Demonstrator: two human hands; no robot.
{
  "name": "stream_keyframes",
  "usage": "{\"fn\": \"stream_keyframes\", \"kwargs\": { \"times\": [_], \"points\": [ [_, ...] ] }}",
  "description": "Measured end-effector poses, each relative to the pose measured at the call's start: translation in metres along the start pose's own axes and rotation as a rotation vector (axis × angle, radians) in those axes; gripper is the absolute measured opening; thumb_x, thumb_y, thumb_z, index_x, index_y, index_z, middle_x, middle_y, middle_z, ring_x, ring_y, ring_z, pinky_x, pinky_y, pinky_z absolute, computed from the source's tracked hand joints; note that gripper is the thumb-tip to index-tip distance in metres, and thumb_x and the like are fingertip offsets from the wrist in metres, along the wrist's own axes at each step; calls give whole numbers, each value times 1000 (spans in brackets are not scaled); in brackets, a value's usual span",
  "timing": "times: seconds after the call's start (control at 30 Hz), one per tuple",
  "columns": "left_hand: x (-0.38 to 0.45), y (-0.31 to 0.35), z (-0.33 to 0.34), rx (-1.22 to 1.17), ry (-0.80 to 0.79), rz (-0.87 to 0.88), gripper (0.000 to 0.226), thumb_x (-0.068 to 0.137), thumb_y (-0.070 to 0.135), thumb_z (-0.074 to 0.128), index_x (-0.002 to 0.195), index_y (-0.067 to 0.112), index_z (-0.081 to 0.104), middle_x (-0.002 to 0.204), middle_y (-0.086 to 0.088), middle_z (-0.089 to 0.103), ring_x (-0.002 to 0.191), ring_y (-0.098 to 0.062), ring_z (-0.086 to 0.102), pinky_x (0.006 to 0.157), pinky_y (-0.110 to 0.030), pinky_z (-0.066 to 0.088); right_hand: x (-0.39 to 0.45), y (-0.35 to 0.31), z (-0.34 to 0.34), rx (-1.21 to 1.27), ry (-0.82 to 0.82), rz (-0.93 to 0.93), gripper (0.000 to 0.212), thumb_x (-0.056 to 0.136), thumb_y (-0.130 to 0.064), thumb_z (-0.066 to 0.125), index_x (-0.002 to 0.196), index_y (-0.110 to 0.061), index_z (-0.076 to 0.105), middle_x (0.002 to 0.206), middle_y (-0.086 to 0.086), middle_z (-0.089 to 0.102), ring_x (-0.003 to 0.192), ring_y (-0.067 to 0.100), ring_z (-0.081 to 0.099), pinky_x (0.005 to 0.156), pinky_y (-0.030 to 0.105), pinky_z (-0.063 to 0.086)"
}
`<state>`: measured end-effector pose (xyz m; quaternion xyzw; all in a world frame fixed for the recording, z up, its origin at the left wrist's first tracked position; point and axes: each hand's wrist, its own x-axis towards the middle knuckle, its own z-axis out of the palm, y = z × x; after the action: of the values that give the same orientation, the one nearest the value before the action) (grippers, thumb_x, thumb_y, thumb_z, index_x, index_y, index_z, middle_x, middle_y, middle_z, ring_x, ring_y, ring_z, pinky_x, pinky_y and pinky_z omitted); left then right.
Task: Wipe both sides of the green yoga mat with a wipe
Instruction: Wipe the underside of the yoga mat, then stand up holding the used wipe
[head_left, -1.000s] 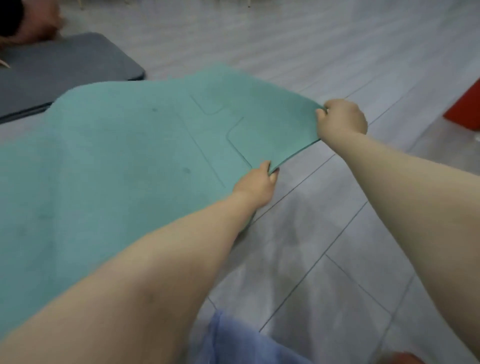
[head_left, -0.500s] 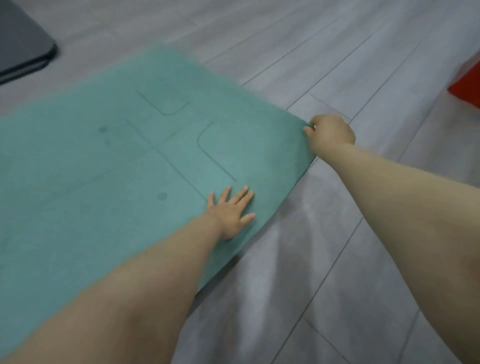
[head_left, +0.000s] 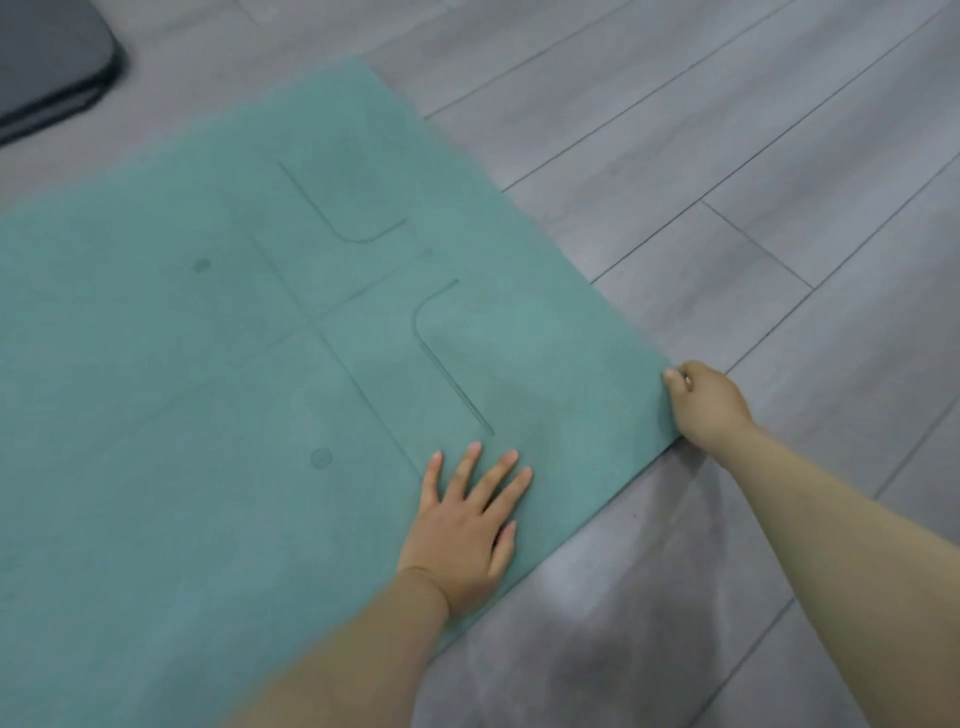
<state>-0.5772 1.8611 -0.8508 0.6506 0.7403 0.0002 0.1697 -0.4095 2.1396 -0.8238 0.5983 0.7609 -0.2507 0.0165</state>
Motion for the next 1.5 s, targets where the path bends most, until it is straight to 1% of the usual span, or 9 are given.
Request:
{"fn": "stream_keyframes", "kwargs": {
  "times": [0.13, 0.23, 0.37, 0.47, 0.63, 0.83, 1.23, 1.37, 1.5],
  "points": [
    [5, 2, -10, -19, -79, -49, 59, 92, 46, 38, 150, 33, 35, 154, 10, 41, 141, -30, 39, 112, -60, 20, 8, -7, -3, 5, -32, 56, 33, 100, -25, 40, 91, 2, 56, 107, 31, 60, 101, 41, 55, 78, 37, 41],
    [13, -3, -35, -81, -154, -59, 71, 96, 48, 37, 158, 30, 6, 165, 7, 12, 152, -22, 10, 122, -53, 7, 16, -15, -7, 109, -105, 218, 38, 100, -23, 38, 112, 7, 58, 121, 30, 56, 113, 41, 52, 89, 36, 43],
    [-11, -28, -85, -136, -217, -393, 88, 94, 50, 53, 157, 30, -6, 165, 1, -7, 152, -27, -4, 121, -52, 3, -6, -18, -22, 68, -1, 427, 40, 93, -19, 46, 131, -5, 45, 131, 24, 46, 115, 41, 50, 96, 43, 42],
    [-61, -75, -98, 63, -430, -456, 91, 91, 53, 57, 156, 33, -4, 165, 1, -10, 152, -30, -4, 117, -63, 10, -63, -39, -9, -225, 193, 62, 48, 87, -15, 50, 134, -15, 38, 118, 21, 42, 98, 43, 53, 88, 48, 45],
    [-110, -172, -122, 207, -657, -540, 109, 83, 63, 64, 156, 34, -12, 164, -2, -15, 152, -32, -1, 113, -65, 24, -184, -123, 70, -179, -386, -140, 118, 71, -66, 65, 151, -14, -5, 136, 14, 31, 121, 34, 45, 97, 41, 42],
    [-108, -229, -126, 97, -616, -567, 126, 71, 69, 72, 155, 31, -15, 164, -13, -12, 149, -43, 3, 118, -53, 23, -191, -156, 96, -337, -386, 17, 143, 57, -76, 69, 148, -5, -16, 139, 14, 28, 123, 27, 44, 96, 37, 42],
    [-93, -199, -91, -32, -563, -544, 133, 70, 66, 75, 149, 37, -28, 156, -8, -37, 149, -37, -18, 109, -61, 34, -187, -192, 87, -314, -560, 222, 132, 73, -49, 75, 144, -9, -29, 128, 13, 57, 117, 26, 55, 99, 36, 41],
    [-89, -194, -105, 97, -603, -526, 133, 73, 69, 70, 150, 28, -29, 158, -20, -28, 149, -45, -7, 117, -58, 17, -180, -214, 47, -280, -670, 51, 106, 80, -46, 69, 151, -17, -5, 130, 13, 56, 120, 28, 54, 100, 34, 42],
    [-78, -187, -108, 132, -608, -552, 137, 73, 65, 73, 150, 21, -31, 157, -28, -22, 147, -51, 1, 121, -54, 8, -181, -245, 7, -90, -473, -27, 76, 91, -39, 54, 148, -15, 11, 135, 14, 52, 122, 29, 51, 97, 32, 39]
  ]
}}
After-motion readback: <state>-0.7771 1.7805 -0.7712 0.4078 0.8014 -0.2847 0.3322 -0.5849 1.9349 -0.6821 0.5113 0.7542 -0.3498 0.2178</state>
